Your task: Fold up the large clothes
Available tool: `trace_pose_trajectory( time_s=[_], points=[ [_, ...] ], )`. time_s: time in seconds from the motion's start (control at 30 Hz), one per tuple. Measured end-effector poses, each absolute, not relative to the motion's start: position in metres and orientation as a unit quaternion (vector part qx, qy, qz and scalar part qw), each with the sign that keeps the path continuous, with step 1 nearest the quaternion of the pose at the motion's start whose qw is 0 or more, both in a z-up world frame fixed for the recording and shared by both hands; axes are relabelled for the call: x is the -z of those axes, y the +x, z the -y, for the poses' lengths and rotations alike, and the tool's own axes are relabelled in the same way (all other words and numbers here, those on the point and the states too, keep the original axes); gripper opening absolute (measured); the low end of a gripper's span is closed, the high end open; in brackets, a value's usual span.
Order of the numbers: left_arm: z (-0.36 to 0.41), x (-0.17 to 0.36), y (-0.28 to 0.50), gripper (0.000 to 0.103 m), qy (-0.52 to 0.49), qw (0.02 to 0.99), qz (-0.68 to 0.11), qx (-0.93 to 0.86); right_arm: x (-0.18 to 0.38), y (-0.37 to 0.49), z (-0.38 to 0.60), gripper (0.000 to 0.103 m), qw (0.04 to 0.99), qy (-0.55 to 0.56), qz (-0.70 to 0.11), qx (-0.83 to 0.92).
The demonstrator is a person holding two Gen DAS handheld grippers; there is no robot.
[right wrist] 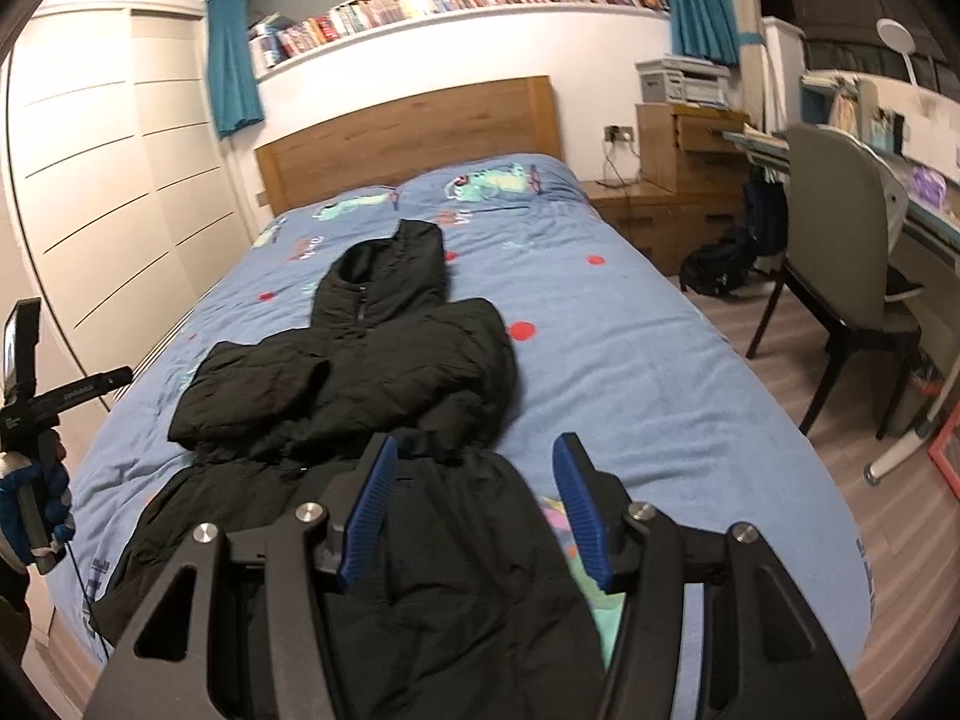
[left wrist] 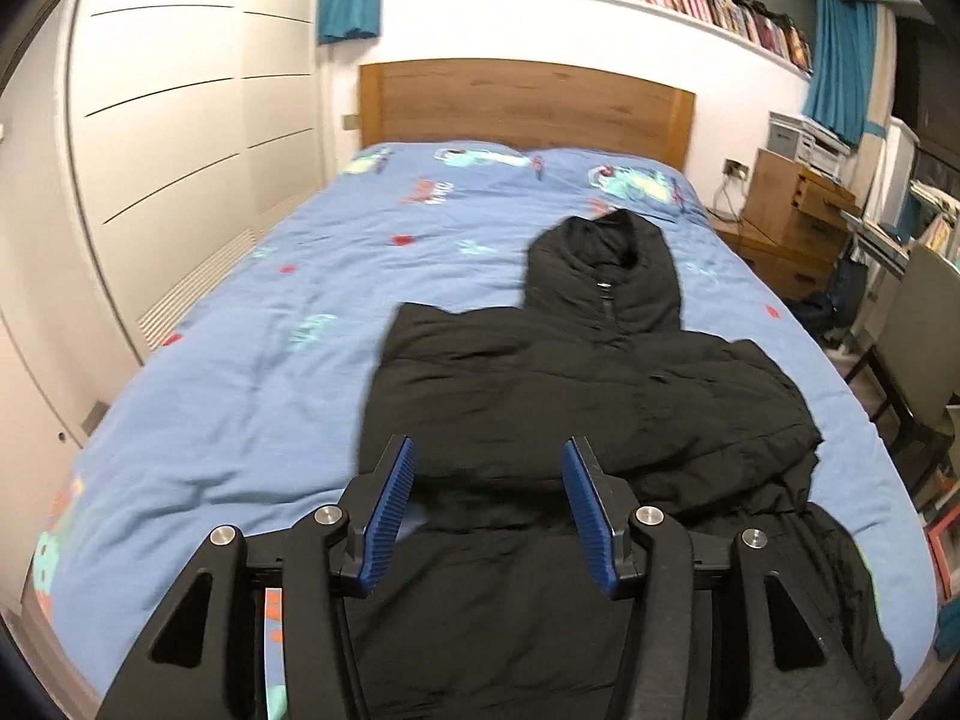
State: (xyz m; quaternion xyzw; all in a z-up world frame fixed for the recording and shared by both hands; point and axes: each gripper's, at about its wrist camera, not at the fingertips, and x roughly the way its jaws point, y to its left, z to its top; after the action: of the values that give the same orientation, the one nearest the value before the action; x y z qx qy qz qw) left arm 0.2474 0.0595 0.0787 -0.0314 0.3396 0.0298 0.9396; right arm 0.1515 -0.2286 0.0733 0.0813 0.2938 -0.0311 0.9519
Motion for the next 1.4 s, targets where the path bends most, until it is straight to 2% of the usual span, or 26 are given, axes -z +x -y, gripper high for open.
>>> trace_pose_trajectory(
  time_s=[0.17, 0.37, 0.63, 0.9, 1.13, 1.4],
  points=[
    [-0.11, -0.069, 0.25, 0.051, -0.038, 0.938, -0.339, -0.054, -0.07, 0.178, 0.201, 0.053, 0.953, 0.061, -0.296, 0.022],
    [-0.14, -0.037, 0.289, 0.051, -0.04, 0.936, -0.341, -0.073, -0.044, 0.241, 0.189, 0.053, 0.95, 0.04, -0.31, 0.023],
    [-0.14, 0.025, 0.368, 0.052, -0.064, 0.933, -0.349, -0.06, 0.012, 0.341, 0.202, 0.053, 0.948, 0.043, -0.314, 0.034],
    [-0.118, 0.081, 0.414, 0.052, -0.064, 0.913, -0.399, -0.047, 0.069, 0.404, 0.219, 0.053, 0.925, 0.047, -0.374, 0.047],
    [-0.084, 0.084, 0.429, 0.053, -0.054, 0.899, -0.434, -0.033, 0.084, 0.423, 0.218, 0.053, 0.907, 0.042, -0.417, 0.034],
    [-0.035, 0.064, 0.464, 0.053, -0.054, 0.877, -0.478, 0.001, 0.064, 0.453, 0.236, 0.053, 0.883, 0.064, -0.466, 0.004]
  ],
)
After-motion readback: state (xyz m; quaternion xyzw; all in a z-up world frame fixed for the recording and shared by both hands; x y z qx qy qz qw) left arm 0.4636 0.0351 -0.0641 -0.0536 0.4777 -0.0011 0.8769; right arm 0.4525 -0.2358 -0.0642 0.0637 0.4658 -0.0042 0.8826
